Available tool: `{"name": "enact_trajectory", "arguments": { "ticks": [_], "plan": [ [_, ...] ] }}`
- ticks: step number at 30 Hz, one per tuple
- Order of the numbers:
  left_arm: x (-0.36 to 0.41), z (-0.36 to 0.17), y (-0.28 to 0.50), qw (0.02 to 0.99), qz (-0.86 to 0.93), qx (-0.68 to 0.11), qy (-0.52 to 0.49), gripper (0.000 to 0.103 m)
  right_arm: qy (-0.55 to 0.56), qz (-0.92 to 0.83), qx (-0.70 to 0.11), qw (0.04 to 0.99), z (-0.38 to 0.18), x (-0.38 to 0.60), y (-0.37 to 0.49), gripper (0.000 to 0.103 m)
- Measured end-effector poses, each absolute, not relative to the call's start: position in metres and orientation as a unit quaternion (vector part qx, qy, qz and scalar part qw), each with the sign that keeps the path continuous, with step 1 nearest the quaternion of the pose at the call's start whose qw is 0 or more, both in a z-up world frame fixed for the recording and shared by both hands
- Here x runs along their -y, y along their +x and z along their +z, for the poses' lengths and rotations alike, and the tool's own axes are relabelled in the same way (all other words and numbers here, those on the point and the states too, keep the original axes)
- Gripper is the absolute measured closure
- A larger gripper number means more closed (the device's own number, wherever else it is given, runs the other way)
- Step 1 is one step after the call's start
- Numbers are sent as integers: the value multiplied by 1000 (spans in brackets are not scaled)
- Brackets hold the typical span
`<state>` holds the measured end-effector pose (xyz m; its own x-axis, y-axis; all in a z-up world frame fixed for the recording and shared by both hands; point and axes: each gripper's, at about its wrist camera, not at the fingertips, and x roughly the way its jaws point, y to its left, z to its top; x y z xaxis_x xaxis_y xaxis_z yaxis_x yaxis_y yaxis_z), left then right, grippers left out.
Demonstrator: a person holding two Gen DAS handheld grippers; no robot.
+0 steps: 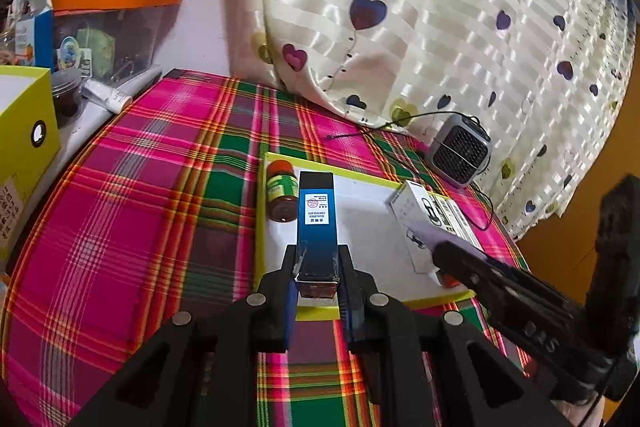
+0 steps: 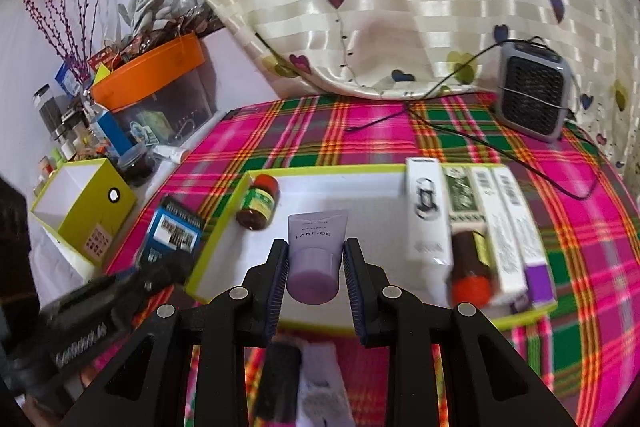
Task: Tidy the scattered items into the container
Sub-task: 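Lower the Laneige tube into the tray and open the right tool while the left tool holds the blue box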
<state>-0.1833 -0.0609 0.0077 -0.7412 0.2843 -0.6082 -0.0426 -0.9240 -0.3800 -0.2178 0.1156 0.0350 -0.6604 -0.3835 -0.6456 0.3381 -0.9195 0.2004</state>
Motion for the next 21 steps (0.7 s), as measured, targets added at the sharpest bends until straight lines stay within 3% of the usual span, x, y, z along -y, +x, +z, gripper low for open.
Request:
{"name": "enact_trajectory", "arguments": {
  "ticks": [21],
  "plan": [
    [85,0,-190,66,908,207,-357,85,457,-862,65,212,-5,-59,-311,73]
  ]
}}
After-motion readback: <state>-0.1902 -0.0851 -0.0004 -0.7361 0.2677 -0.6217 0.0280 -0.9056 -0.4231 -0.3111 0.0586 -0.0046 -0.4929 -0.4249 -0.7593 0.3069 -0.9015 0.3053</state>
